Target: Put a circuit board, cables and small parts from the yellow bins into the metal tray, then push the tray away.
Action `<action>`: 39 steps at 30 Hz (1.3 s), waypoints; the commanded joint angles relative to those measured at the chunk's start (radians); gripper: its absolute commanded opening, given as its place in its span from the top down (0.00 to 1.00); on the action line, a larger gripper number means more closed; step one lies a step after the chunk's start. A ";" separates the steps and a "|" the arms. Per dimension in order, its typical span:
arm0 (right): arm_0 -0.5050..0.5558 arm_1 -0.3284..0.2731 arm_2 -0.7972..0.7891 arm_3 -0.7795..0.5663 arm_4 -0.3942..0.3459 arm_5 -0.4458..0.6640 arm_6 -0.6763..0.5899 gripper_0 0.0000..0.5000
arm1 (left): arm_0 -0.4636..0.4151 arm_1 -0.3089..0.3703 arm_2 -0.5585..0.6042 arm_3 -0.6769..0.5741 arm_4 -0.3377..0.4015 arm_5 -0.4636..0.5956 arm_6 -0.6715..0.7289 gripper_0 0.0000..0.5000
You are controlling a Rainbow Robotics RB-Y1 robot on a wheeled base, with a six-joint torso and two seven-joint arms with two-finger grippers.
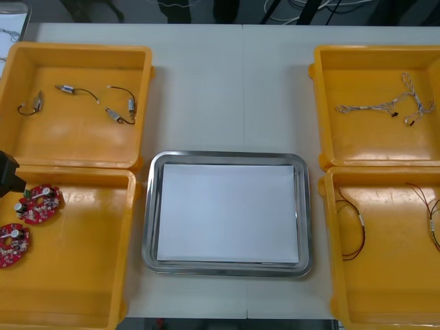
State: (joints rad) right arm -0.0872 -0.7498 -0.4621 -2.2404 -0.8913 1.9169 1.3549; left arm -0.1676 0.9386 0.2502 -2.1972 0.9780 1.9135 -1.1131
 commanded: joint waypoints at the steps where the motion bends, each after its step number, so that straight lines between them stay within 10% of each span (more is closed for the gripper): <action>1: 0.017 0.007 -0.030 -0.027 -0.008 0.003 -0.003 0.00 | 0.020 0.048 0.032 -0.027 -0.008 0.006 -0.076 0.00; 39: 0.029 0.013 -0.044 -0.033 -0.014 0.003 0.003 0.00 | 0.020 0.048 0.032 -0.027 -0.008 0.006 -0.076 0.00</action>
State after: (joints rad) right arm -0.0871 -0.7484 -0.4624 -2.2411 -0.8913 1.9169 1.3549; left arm -0.1676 0.9386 0.2502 -2.1972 0.9780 1.9135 -1.1131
